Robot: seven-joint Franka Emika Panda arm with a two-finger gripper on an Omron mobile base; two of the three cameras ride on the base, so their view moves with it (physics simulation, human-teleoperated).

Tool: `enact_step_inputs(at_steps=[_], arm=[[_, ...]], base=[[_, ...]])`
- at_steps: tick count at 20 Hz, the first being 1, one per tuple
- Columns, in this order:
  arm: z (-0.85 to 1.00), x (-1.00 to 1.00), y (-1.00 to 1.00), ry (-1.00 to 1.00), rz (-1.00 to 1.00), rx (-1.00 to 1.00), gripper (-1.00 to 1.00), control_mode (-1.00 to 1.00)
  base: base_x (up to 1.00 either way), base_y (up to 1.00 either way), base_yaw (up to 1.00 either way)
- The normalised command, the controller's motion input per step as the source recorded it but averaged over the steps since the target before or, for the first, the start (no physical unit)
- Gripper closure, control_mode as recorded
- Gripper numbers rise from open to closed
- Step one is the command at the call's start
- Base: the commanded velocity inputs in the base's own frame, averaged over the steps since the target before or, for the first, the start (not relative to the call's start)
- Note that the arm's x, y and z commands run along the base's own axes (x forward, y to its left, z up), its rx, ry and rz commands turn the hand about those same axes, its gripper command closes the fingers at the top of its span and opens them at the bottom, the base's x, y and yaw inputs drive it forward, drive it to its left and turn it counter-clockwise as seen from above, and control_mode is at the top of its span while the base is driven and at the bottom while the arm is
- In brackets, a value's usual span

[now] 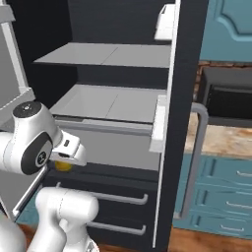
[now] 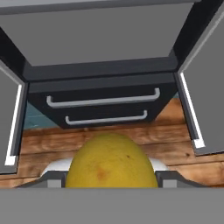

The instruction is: Retrieve a lemon from the fridge and place it on the cutting board with the fish.

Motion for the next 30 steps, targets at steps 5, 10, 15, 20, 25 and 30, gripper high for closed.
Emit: enact_step_inputs(at_steps=[5,10,15,20,25,30], arm=[[0.0,0.0,0.0,0.0,0.0,0.0,1.0,1.0],[0.0,0.0,0.0,0.0,0.0,0.0,1.0,1.0],[0.0,0.0,0.0,0.0,0.0,0.0,1.0,1.0],[0.0,0.0,0.0,0.0,0.0,0.0,1.0,1.0],[0.0,0.0,0.0,0.0,0.0,0.0,1.0,1.0],[0.0,0.0,0.0,0.0,0.0,0.0,1.0,1.0]], base=[[-0.74,-0.09,-0.03],[-0.78,-0.15,-0.01],[-0.59,-0.59,0.0],[-0.15,-0.94,0.0],[0.0,-1.0,0.0],[0.01,-1.0,0.0]])
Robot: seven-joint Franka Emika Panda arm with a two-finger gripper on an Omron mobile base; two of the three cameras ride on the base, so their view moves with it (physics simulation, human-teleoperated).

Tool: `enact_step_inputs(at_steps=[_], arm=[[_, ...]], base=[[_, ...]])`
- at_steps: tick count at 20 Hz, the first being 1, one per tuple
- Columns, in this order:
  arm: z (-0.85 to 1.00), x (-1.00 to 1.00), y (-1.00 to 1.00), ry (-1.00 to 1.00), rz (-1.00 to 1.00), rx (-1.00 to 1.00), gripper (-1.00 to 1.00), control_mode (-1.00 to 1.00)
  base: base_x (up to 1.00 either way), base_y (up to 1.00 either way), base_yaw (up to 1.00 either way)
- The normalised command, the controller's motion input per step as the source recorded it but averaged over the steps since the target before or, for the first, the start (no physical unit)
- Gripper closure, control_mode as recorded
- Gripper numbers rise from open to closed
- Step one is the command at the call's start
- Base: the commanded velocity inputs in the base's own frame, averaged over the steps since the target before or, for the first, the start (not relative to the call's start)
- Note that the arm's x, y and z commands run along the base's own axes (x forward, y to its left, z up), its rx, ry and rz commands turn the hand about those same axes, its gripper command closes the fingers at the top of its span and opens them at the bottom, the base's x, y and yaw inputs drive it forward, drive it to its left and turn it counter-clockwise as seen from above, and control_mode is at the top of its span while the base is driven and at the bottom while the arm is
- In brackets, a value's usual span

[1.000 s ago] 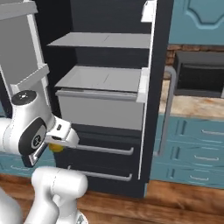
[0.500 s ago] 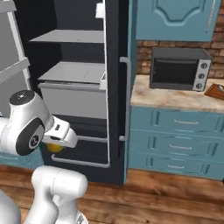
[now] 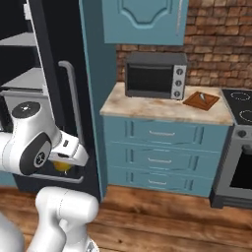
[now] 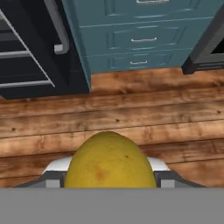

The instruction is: Retrieve a lemon from the fridge and place it on the cutting board with the fish.

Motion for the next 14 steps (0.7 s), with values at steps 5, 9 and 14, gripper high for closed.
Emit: enact_step_inputs(at_steps=[5,9,14], arm=[[0.0,0.0,0.0,0.0,0.0,0.0,1.0,1.0],[0.0,0.0,0.0,0.0,0.0,0.0,1.0,1.0],[0.0,0.0,0.0,0.0,0.0,0.0,1.0,1.0]], base=[[0.13,-0.96,-0.04],[0.49,-0.69,-0.07],[0.68,-0.48,-0.09]])
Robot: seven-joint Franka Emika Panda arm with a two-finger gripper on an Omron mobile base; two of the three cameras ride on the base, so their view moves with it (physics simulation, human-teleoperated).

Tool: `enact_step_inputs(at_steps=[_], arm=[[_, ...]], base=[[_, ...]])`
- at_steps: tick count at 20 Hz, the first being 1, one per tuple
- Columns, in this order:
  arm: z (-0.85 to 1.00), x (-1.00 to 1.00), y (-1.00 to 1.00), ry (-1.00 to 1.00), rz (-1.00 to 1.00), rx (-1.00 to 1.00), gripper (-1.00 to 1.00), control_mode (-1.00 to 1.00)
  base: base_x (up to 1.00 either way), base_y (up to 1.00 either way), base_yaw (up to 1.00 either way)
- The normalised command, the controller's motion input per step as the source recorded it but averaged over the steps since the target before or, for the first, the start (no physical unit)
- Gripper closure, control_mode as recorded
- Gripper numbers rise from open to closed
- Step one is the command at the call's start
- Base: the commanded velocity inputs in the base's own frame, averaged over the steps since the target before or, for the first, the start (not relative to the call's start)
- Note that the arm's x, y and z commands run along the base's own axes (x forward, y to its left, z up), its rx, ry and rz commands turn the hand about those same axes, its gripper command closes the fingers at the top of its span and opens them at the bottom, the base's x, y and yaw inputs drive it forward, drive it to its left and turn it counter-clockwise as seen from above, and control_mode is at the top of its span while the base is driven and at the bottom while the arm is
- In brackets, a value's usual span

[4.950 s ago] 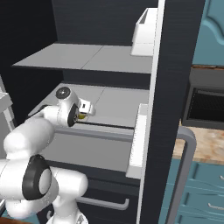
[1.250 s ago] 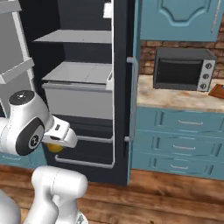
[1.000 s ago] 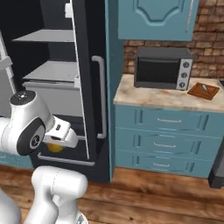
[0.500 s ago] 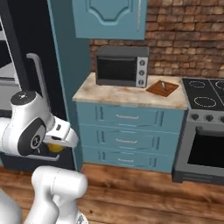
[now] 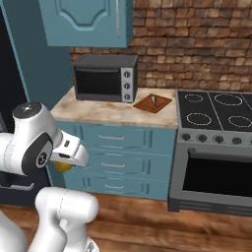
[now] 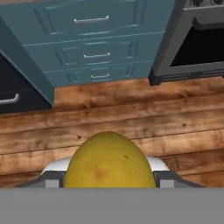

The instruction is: Retrieve a lemon from the fridge and place it on the cutting board with the fish.

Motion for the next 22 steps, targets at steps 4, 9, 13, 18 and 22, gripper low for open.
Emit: enact_step_inputs(at_steps=[4,9,13,18,22], arm=[[0.0,0.0,0.0,0.0,0.0,0.0,1.0,1.0],[0.0,0.0,0.0,0.0,0.0,0.0,1.0,1.0],[0.0,0.0,0.0,0.0,0.0,0.0,1.0,1.0],[0.0,0.0,0.0,0.0,0.0,0.0,1.0,1.0],[0.0,0.0,0.0,0.0,0.0,0.0,1.0,1.0]], base=[[0.74,-0.35,-0.06],[0.77,-0.36,0.0],[0.94,-0.43,0.0],[0.87,-0.4,0.0],[0.44,-0.1,0.0]])
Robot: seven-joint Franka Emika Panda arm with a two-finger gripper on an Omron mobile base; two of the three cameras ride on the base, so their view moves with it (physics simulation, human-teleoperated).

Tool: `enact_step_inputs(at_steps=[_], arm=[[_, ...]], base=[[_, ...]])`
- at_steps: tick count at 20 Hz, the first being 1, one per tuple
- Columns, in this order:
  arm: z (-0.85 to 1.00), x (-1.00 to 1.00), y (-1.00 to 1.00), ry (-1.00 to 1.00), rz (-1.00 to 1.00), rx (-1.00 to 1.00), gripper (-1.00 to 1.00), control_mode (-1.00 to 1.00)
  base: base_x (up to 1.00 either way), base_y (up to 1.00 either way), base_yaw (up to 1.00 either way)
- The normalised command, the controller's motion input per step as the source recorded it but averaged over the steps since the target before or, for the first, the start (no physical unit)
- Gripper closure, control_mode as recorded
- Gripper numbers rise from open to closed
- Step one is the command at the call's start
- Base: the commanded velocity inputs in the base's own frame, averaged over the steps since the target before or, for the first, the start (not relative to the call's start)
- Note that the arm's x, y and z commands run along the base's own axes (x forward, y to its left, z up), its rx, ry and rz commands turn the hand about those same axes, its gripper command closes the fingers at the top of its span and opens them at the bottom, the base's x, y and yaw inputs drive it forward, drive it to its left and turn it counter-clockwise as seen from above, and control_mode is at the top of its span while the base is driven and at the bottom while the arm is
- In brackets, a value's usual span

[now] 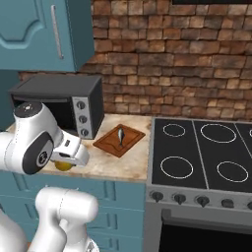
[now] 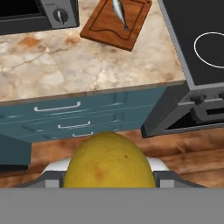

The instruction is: Retrieve a lemon from the fridge and place it on the cutting board with the fish.

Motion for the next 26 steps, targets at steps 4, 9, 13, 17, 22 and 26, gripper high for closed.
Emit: enact_step_inputs(at_steps=[4,9,13,17,22,26], arm=[[0.0,0.0,0.0,0.0,0.0,0.0,1.0,1.0],[0.0,0.0,0.0,0.0,0.0,0.0,1.0,1.0],[0.0,0.0,0.0,0.0,0.0,0.0,1.0,1.0],[0.0,0.0,0.0,0.0,0.0,0.0,1.0,1.0],[0.0,0.0,0.0,0.0,0.0,0.0,1.0,1.0],[0.0,0.0,0.0,0.0,0.0,0.0,1.0,1.0]], base=[[0.33,-0.04,0.0],[0.47,-0.29,0.04],[0.52,-0.37,0.06],[0.3,-0.26,0.06],[0.0,0.0,0.0],[0.0,0.0,0.0]])
